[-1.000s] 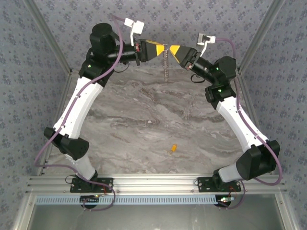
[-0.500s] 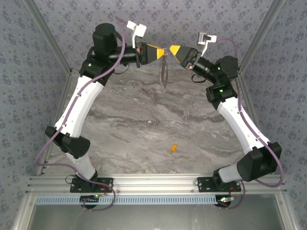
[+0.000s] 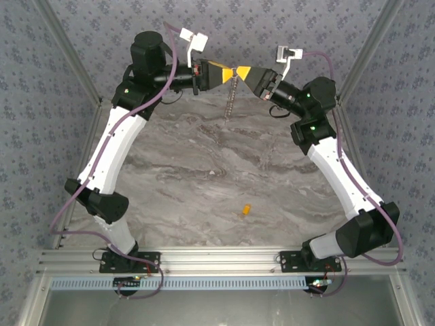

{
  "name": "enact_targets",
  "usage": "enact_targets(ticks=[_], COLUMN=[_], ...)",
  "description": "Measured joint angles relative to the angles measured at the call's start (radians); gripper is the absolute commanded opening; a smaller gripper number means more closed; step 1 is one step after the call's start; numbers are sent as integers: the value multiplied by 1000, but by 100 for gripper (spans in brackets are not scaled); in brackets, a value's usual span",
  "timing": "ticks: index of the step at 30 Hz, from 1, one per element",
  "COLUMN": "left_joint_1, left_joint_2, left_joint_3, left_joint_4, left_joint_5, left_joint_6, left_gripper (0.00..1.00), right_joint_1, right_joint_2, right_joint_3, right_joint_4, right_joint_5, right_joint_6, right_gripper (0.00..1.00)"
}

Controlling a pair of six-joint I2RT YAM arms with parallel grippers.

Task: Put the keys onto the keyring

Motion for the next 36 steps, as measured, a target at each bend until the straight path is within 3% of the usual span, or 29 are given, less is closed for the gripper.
enact_targets(ticks=[3, 10, 16, 19, 23, 26, 31, 36], left_joint_1=[2, 2, 5, 7, 6, 2, 4, 11], left_joint_2=[0, 4, 11, 13, 13, 13, -12, -44], left_joint_3=[5, 20, 22, 22, 22, 22, -46, -182], left_joint_4=[0, 0, -1, -2, -3, 2, 100, 307], left_joint_5=[1, 2, -2, -3, -20, -65, -148, -201], left_joint_6=[0, 0, -1, -1, -2, -23, -117, -305], left_gripper=[0, 0, 0, 1, 37, 50, 53, 52], right_joint_1=[0, 0, 0, 0, -6, -24, -60, -62], right_joint_2=[3, 23, 31, 32, 34, 37, 45, 54], right_joint_3=[11, 39, 50, 52, 51, 48, 46, 46], right_joint_4=[-3, -8, -14, -23, -21, 9, 88, 156], right_joint_5=[-6, -21, -30, -32, -32, -29, -3, 33], right_joint_6=[-6, -8, -15, -15, -10, 15, 56, 77], right_gripper=[8, 17, 0, 0, 0, 0, 0, 0])
